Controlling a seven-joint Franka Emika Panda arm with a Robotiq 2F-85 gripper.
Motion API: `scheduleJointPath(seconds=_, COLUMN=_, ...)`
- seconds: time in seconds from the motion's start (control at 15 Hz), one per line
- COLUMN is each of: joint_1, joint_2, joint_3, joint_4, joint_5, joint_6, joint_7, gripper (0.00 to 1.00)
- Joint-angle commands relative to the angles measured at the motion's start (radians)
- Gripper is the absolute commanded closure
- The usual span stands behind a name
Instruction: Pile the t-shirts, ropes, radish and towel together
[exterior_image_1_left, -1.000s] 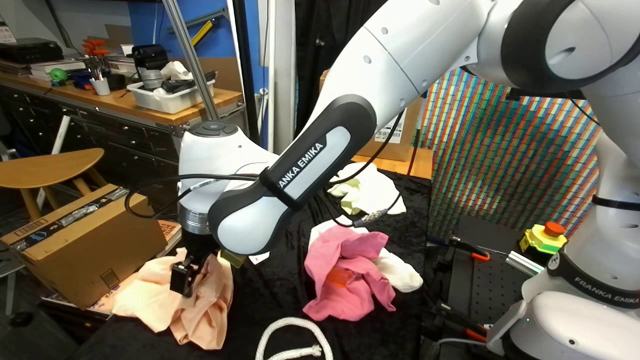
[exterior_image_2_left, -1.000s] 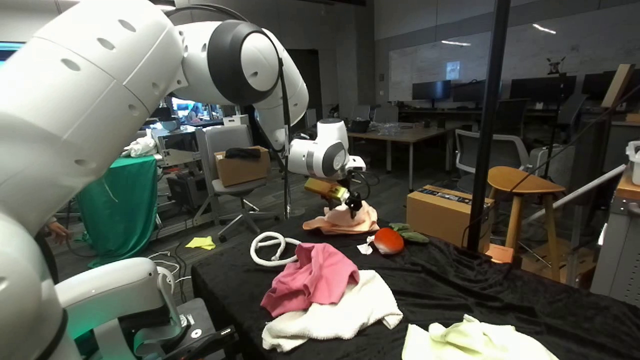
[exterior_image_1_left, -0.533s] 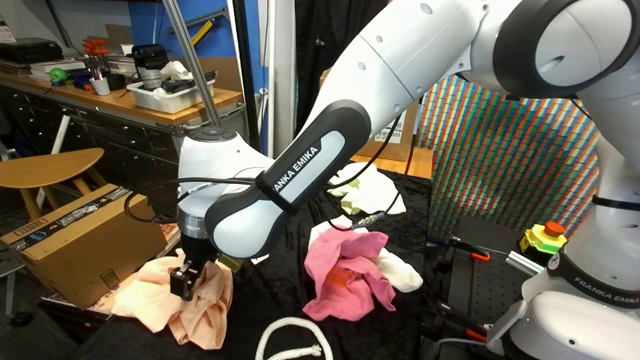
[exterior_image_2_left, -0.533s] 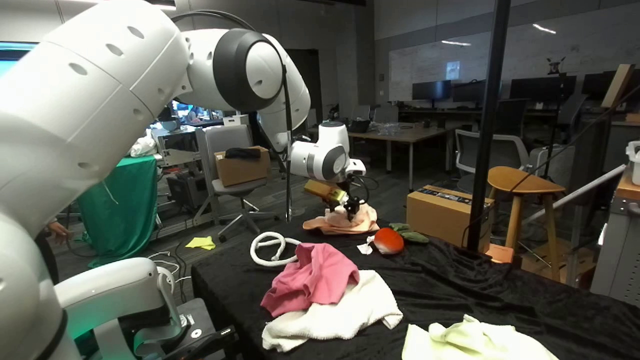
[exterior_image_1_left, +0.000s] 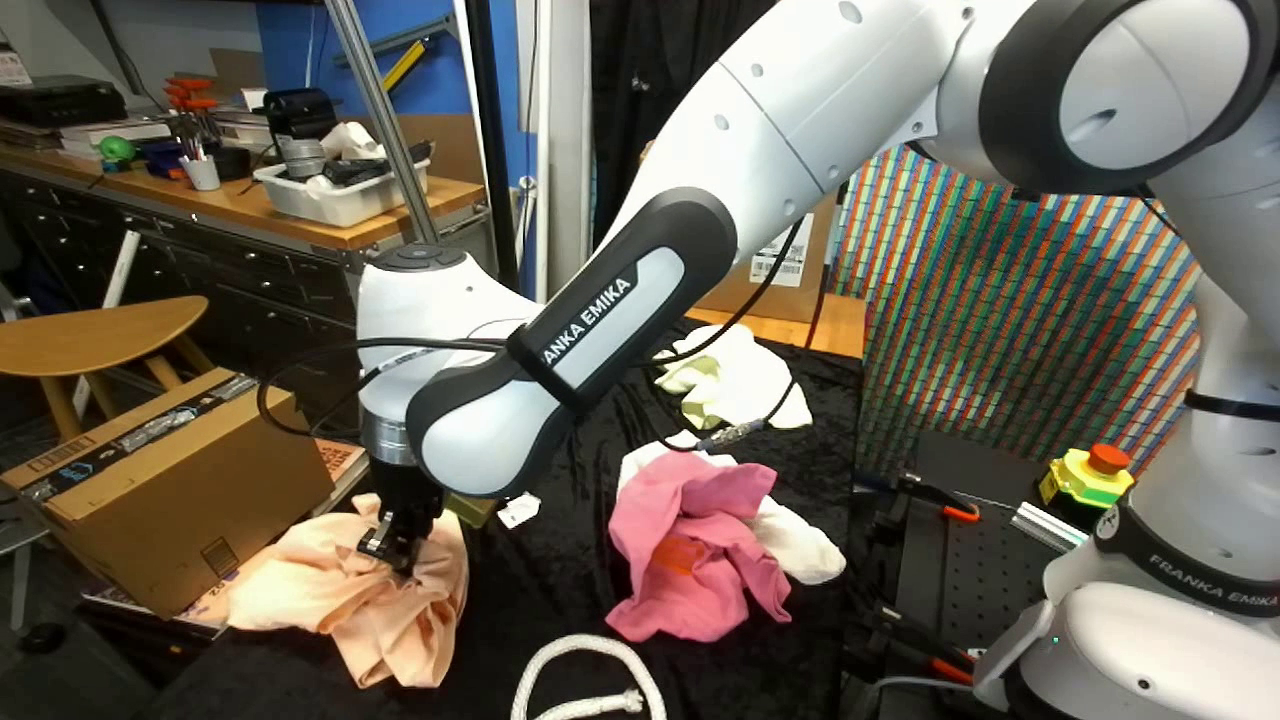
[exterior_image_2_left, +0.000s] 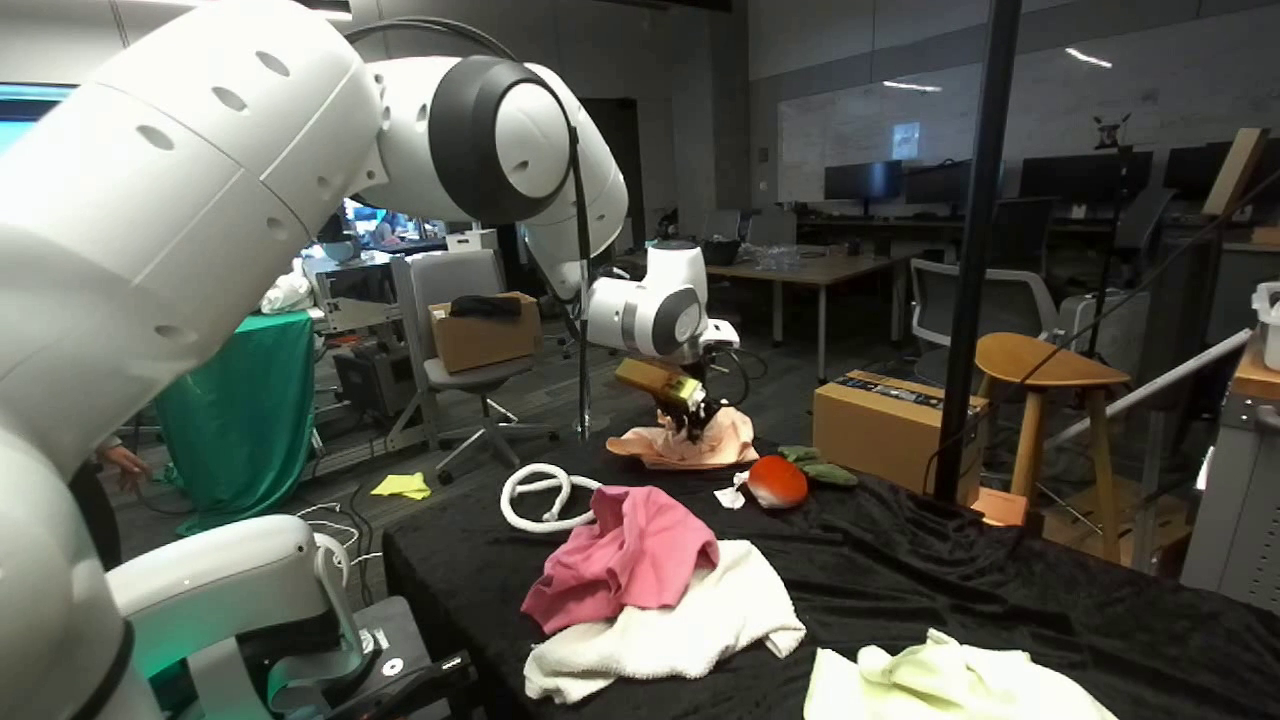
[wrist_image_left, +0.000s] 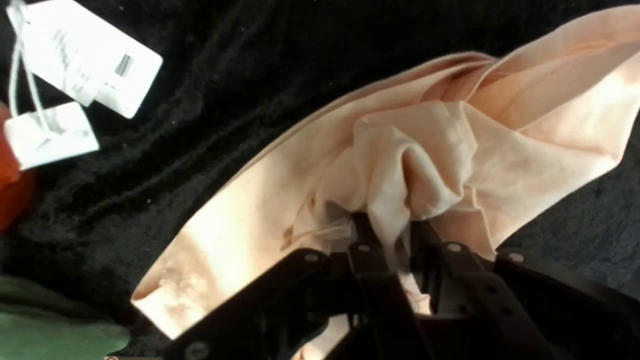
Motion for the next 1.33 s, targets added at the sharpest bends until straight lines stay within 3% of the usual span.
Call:
scheduleJointPath(seconds=0.0, joint_1=-0.043, joint_2=-0.044, joint_3=0.057, joint_4=0.000, joint_5=0.032, joint_6=-0.147, joint_7=-0.100, gripper=0.99)
scheduleJointPath(seconds=0.27, joint_1=-0.055, joint_2=-0.124, joint_3=0.084, joint_4=-0.011, joint_5=0.029, joint_6=-0.330, joint_7=-0.166, gripper=0.95)
scheduleJointPath(seconds=0.73, joint_1=-0.066, joint_2=-0.365, joint_3=0.077, joint_4=-0.067, joint_5=0.027, joint_6=-0.480, joint_7=-0.198, gripper=0.95)
scheduleJointPath(seconds=1.27, joint_1=-0.188, joint_2=-0.721, joint_3=0.041, joint_4=-0.283, joint_5=0.116, joint_6=-0.528, joint_7=-0.229, gripper=0.95)
